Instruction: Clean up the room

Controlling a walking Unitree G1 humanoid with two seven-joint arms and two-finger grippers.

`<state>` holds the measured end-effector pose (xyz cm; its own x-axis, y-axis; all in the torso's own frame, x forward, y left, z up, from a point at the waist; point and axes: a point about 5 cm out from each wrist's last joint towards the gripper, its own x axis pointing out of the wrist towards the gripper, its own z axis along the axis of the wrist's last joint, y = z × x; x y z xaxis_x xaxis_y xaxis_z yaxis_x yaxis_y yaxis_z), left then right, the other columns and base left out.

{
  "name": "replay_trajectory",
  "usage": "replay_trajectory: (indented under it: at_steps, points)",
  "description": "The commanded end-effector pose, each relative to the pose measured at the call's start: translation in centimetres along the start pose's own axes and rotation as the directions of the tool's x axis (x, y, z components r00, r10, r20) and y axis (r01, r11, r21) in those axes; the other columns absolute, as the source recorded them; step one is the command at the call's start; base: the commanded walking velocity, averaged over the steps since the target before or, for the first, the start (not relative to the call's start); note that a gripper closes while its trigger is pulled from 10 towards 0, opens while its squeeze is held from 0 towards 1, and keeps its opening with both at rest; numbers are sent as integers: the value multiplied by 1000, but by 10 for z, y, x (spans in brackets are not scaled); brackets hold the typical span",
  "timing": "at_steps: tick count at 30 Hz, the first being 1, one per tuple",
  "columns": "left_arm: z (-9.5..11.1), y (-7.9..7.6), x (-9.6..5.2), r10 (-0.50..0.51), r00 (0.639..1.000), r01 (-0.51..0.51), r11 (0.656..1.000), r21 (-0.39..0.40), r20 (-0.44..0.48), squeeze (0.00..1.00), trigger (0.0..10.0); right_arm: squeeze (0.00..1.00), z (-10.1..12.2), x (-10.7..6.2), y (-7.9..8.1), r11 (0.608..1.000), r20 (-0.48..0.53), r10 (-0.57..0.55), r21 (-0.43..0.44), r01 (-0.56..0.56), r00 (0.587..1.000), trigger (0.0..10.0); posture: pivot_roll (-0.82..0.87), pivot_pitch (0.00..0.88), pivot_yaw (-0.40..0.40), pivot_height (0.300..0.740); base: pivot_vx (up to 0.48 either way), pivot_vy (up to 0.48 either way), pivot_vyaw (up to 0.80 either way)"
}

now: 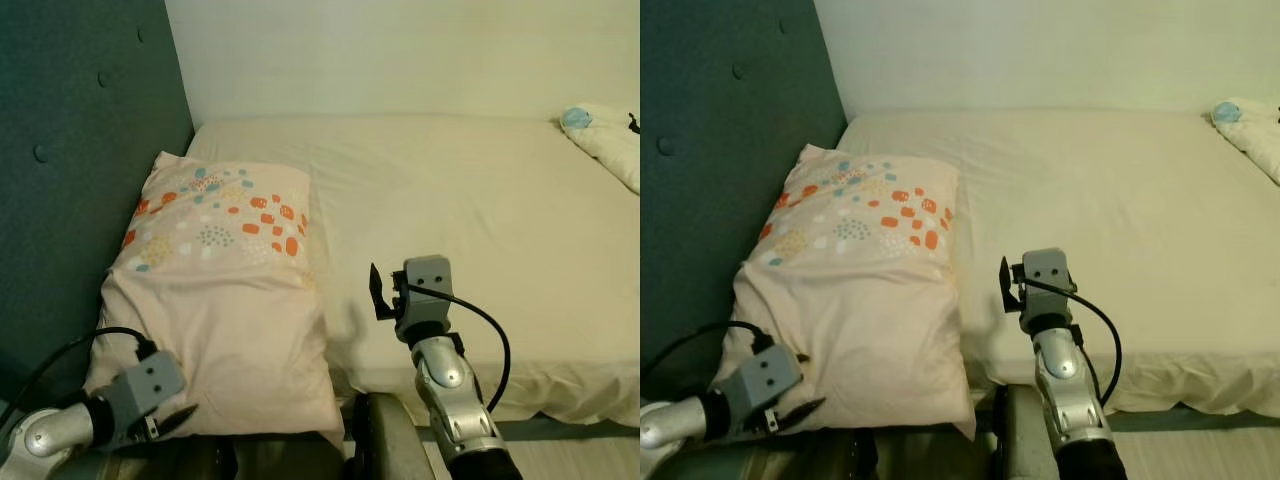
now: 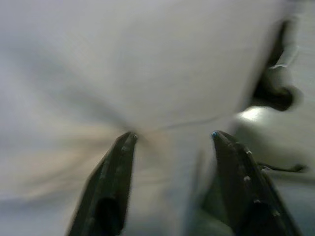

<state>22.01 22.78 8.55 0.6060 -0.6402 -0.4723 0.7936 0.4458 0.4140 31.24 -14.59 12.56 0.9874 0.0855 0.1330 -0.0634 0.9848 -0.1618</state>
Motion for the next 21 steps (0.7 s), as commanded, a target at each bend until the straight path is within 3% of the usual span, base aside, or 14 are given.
replay_trajectory:
  at_steps: [1,2,4,6,7,8,10,11,13,14,15,16,17,21]
  points:
    - [-1,-16,1,-115,993,114,993,-16,-19,0,0,0,-1,-4,-6,1000,-26,-3,7,3,1000,10000,-52,170,-22,570,0,0,0]
    - [-1,-16,1,-115,993,114,993,-16,-19,0,0,0,-1,-4,-6,1000,-26,-3,7,3,1000,10000,-52,170,-22,570,0,0,0]
    - [0,-34,7,-231,973,231,973,-9,-23,0,0,0,1,-5,-14,1000,-24,-1,-11,1,1000,10000,-62,168,-23,570,0,0,0]
    - [1,-41,11,-268,963,268,963,-5,-24,0,0,0,2,-7,-14,999,-25,39,2,-39,999,10000,-63,167,-23,570,0,0,0]
    - [1,-47,16,-291,956,292,956,9,-26,0,0,0,4,-10,-8,989,-35,151,-2,-151,988,10000,-68,167,-24,570,0,0,0]
    - [1,-47,16,-291,956,292,956,9,-26,0,0,0,4,-10,-8,989,-35,151,-2,-151,988,10000,-68,167,-24,570,0,0,0]
    - [1,-53,25,-300,954,300,954,23,-24,0,0,0,5,-19,9,926,-68,373,-41,-376,925,10000,-79,166,-23,570,0,0,0]
    - [1,-53,25,-300,954,300,954,23,-24,0,0,0,5,-19,9,926,-68,373,-41,-376,925,10000,-79,166,-23,570,0,0,0]
    - [3,-53,32,-277,961,278,960,45,-23,0,0,0,0,-30,18,855,-136,504,-61,-515,853,10000,-81,166,-24,570,0,0,0]
    - [3,-53,32,-277,961,278,960,45,-23,0,0,0,0,-30,18,855,-136,504,-61,-515,853,10000,-81,166,-24,570,0,0,0]
    - [5,-50,36,-252,967,253,965,64,-21,0,0,0,-4,-36,22,819,-175,555,-54,-571,813,10000,-85,166,-25,570,0,0,0]
    - [5,-50,36,-252,967,253,965,64,-21,0,0,0,-4,-36,22,819,-175,555,-54,-571,813,10000,-85,166,-25,570,0,0,0]
    - [8,-46,41,-235,972,235,968,87,-16,0,0,0,-7,-42,24,790,-207,590,-50,-611,780,10000,-85,166,-25,570,0,0,0]
    - [16,-32,55,-162,987,160,977,138,-1,0,0,0,-9,-46,25,781,-228,592,-71,-620,773,10000,-86,171,-30,570,0,0,0]
